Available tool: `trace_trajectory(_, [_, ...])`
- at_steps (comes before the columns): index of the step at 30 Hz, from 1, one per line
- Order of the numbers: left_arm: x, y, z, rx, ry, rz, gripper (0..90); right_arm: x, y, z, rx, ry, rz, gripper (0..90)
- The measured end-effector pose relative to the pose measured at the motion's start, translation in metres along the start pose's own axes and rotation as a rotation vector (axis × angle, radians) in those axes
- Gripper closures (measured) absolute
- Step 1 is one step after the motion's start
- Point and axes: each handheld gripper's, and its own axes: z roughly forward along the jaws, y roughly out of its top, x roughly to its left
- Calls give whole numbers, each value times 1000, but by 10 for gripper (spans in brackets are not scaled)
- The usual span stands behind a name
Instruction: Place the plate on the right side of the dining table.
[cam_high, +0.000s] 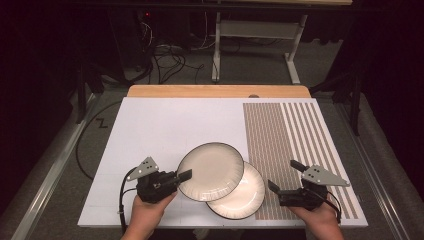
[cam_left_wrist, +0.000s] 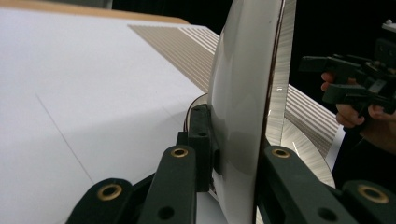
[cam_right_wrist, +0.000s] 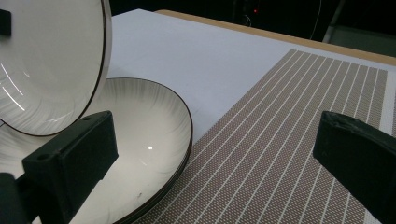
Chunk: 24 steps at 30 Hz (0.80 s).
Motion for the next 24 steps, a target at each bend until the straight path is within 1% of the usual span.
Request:
trace_trajectory(1, [-1,0,-1,2,1,21,802,0,0,0,0,-1,-2,10])
trace_trajectory(3, [-2,0,-1,-4,-2,41,801,0,0,0,-3,-6,-2,11])
trace_trajectory(5, [-3,0,-1,-5,1,49,801,1,0,0,-5,-22,-1,11])
trace_trajectory(7, [-3,-1,-2,-10,3,63,799,2,0,0,-7,-21,-5,11])
trace_trajectory(10, [-4,0,-2,-13,13,80,798,5,1,1,-5,-32,-10,11])
trace_trajectory(13, [-4,0,-2,-15,11,86,798,9,2,5,4,-26,-19,11])
trace_trajectory(18, [-5,0,-2,-16,11,93,798,18,5,11,9,-18,-10,11])
trace_trajectory(22, [-5,0,-2,-17,11,96,798,24,8,14,-1,4,-11,11])
trace_trajectory(24, [-5,0,-2,-17,11,96,798,26,11,16,-2,25,-11,11])
